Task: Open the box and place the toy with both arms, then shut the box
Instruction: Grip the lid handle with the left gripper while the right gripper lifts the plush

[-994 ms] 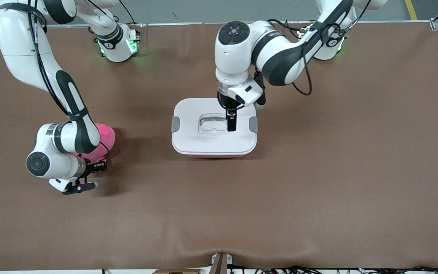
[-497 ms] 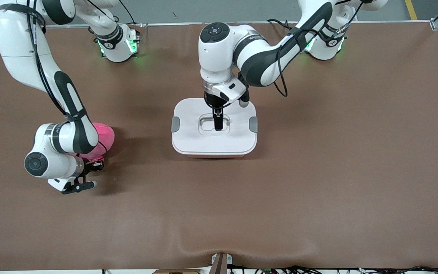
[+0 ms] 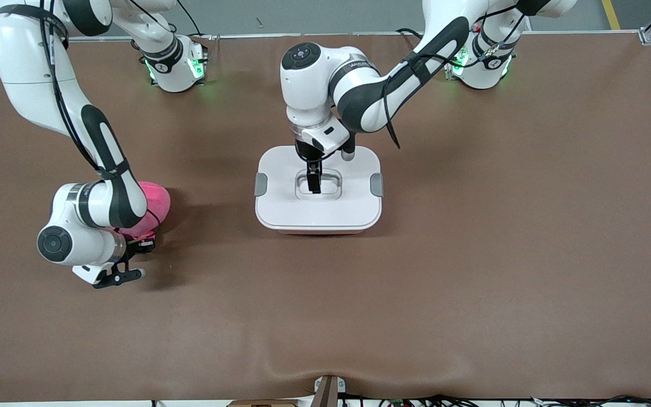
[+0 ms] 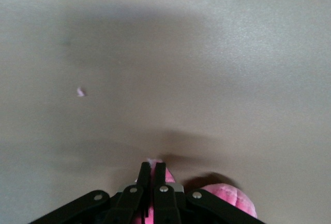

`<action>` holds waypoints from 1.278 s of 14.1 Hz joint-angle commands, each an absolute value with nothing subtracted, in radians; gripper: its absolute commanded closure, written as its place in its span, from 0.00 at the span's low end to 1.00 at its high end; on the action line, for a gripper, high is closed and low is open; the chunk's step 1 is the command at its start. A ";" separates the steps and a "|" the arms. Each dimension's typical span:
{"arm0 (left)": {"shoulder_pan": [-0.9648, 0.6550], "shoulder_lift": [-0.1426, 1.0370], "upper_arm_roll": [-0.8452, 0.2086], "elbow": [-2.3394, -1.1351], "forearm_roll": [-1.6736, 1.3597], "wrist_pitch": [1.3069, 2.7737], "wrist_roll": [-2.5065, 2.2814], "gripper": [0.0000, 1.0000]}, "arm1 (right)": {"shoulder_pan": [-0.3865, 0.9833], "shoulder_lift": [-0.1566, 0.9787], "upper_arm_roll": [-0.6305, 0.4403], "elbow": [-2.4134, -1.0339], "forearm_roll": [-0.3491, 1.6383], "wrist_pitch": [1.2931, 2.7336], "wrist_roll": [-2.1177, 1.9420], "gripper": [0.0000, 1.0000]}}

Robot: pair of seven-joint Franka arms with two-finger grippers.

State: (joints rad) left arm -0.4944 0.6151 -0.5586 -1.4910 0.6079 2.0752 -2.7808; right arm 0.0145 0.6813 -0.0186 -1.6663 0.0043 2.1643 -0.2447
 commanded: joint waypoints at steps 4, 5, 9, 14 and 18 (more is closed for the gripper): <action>-0.515 0.644 -0.560 -1.476 0.696 2.075 -2.950 0.08 | 0.014 0.598 -0.009 -1.600 0.018 2.021 -0.270 1.00; -0.518 0.649 -0.560 -1.476 0.696 2.075 -2.950 0.09 | 0.012 0.597 -0.009 -1.568 0.018 1.946 -0.297 1.00; -0.522 0.655 -0.560 -1.479 0.698 2.075 -2.944 0.13 | 0.021 0.537 -0.008 -1.519 0.020 1.801 -0.328 1.00; -0.520 0.663 -0.560 -1.477 0.696 2.075 -2.945 0.37 | 0.026 0.517 0.031 -1.402 0.020 1.661 -0.293 1.00; -0.519 0.661 -0.560 -1.476 0.692 2.075 -2.945 0.66 | 0.025 0.515 0.048 -1.353 0.020 1.585 -0.270 1.00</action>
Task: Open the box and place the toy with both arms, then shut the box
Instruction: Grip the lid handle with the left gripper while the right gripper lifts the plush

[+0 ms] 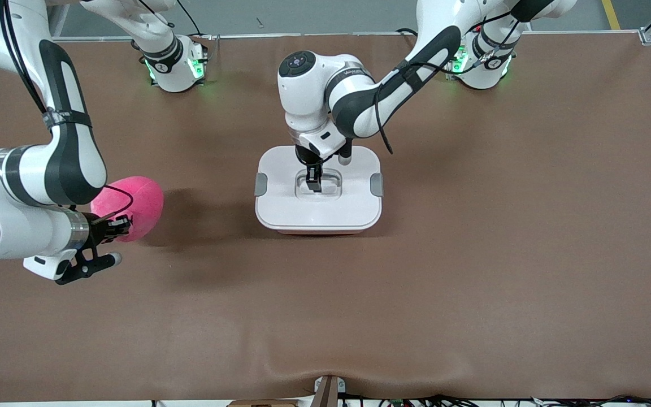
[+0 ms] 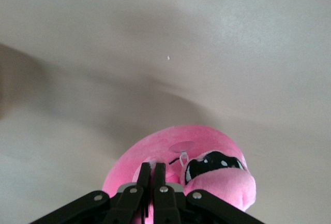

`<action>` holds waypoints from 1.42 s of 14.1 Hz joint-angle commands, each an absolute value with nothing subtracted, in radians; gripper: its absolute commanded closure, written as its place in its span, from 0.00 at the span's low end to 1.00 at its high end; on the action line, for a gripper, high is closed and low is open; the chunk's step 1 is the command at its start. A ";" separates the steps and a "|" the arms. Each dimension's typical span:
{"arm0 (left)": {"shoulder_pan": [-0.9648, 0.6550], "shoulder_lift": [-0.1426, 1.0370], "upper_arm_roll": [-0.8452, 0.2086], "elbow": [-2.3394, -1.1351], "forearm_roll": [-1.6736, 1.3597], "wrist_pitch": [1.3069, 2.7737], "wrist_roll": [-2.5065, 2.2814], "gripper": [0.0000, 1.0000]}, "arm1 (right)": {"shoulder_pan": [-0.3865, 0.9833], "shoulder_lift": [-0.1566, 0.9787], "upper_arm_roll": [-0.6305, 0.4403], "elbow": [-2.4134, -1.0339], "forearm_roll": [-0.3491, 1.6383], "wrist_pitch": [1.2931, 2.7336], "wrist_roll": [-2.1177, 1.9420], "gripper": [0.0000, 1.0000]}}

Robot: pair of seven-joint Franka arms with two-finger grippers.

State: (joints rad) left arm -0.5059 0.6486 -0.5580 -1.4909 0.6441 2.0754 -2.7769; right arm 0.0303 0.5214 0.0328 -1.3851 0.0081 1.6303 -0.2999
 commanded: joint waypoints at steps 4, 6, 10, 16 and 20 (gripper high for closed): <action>-0.518 0.660 -0.560 -1.473 0.687 2.075 -2.956 0.99 | 0.025 0.505 0.046 -1.318 0.006 1.508 -0.187 1.00; -0.520 0.658 -0.560 -1.473 0.686 2.074 -2.956 1.00 | 0.023 0.483 0.043 -1.318 0.002 1.506 -0.187 1.00; -0.522 0.654 -0.560 -1.476 0.687 2.062 -2.947 1.00 | 0.018 0.457 0.044 -1.318 0.003 1.479 -0.187 1.00; -0.523 0.614 -0.603 -1.476 0.678 1.947 -2.893 1.00 | 0.023 0.448 0.049 -1.313 0.017 1.424 -0.198 1.00; -0.511 0.574 -0.620 -1.471 0.677 1.875 -2.847 1.00 | 0.025 0.449 0.104 -1.312 0.014 1.424 -0.198 1.00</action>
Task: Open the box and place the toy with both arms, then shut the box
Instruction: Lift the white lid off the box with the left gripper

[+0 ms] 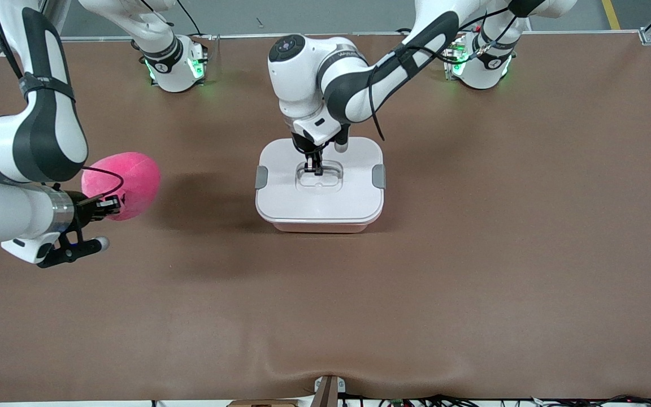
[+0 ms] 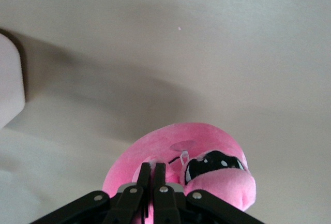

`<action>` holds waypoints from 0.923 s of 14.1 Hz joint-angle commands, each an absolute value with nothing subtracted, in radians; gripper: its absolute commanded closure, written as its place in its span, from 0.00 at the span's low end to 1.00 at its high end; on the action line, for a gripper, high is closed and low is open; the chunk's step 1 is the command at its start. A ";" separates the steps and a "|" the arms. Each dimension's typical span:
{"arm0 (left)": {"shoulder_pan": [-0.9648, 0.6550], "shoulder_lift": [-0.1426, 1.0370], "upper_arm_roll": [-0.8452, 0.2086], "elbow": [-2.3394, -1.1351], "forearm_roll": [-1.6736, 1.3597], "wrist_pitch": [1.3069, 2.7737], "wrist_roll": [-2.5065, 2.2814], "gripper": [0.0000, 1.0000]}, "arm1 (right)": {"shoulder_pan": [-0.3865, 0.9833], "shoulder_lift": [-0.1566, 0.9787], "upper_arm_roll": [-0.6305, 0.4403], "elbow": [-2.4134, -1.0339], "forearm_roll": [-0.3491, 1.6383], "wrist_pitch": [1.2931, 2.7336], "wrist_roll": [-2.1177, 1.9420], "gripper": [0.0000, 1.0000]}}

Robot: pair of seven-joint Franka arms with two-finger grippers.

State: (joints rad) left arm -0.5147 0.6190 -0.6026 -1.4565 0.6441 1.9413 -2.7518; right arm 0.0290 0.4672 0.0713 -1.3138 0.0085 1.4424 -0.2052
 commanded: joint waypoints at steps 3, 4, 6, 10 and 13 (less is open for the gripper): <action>-0.503 0.536 -0.617 -1.467 0.626 1.856 -2.777 1.00 | 0.025 0.449 0.156 -1.312 0.005 1.425 -0.193 1.00; -0.488 0.514 -0.617 -1.466 0.603 1.856 -2.746 1.00 | 0.026 0.448 0.161 -1.310 0.003 1.427 -0.192 1.00; -0.456 0.482 -0.618 -1.466 0.565 1.850 -2.705 1.00 | 0.025 0.449 0.163 -1.298 0.005 1.425 -0.201 1.00; -0.359 0.408 -0.620 -1.466 0.482 1.821 -2.506 1.00 | 0.022 0.449 0.211 -1.267 0.009 1.424 -0.368 1.00; -0.250 0.344 -0.620 -1.468 0.395 1.803 -2.291 1.00 | 0.021 0.451 0.261 -1.266 0.018 1.431 -0.460 1.00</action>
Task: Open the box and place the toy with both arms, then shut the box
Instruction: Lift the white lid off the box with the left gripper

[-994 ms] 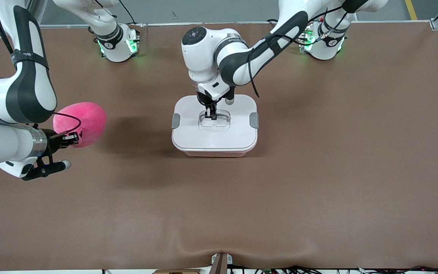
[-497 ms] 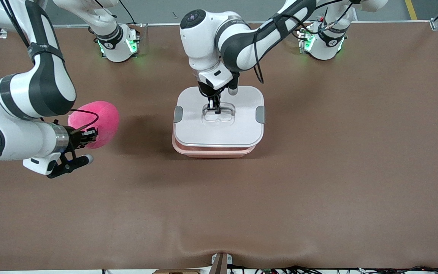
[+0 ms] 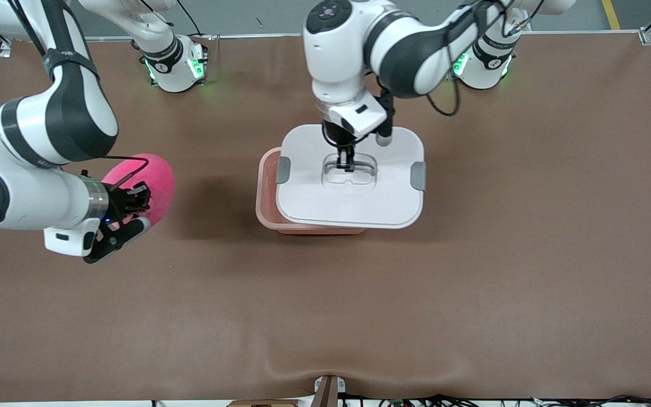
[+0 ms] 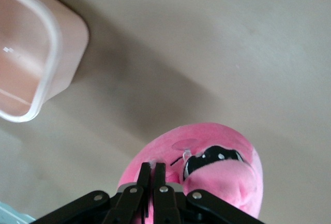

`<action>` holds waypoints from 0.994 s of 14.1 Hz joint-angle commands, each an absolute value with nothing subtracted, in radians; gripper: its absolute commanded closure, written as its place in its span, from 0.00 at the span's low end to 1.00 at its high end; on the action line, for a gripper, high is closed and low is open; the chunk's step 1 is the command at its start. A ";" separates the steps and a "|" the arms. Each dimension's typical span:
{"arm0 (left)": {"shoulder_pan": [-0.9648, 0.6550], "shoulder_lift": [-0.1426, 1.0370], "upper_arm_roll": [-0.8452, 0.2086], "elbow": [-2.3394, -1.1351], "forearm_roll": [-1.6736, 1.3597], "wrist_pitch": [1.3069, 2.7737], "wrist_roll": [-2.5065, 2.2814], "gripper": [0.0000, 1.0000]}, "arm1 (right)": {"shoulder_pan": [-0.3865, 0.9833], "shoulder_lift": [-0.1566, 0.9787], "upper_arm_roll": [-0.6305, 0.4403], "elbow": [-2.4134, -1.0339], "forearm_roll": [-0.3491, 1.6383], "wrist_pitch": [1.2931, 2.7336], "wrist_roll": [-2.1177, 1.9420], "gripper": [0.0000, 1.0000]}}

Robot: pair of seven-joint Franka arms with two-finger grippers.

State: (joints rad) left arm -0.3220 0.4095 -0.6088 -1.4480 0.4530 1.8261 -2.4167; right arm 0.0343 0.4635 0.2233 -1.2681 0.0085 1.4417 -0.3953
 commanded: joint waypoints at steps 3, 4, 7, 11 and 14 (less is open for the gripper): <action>-0.134 0.290 -0.620 -1.468 0.316 1.752 -2.041 1.00 | 0.021 0.451 0.351 -1.266 0.014 1.454 -0.486 1.00; -0.095 0.278 -0.620 -1.468 0.301 1.740 -1.967 1.00 | 0.020 0.451 0.376 -1.264 0.015 1.453 -0.486 1.00; 0.044 0.249 -0.621 -1.466 0.229 1.703 -1.675 1.00 | 0.021 0.446 0.464 -1.266 0.014 1.453 -0.491 1.00; 0.181 0.236 -0.615 -1.466 0.186 1.635 -1.381 1.00 | 0.028 0.448 0.636 -1.267 -0.030 1.546 -0.577 1.00; 0.239 0.233 -0.615 -1.468 0.187 1.596 -1.180 1.00 | 0.069 0.451 0.733 -1.284 -0.145 1.635 -0.595 1.00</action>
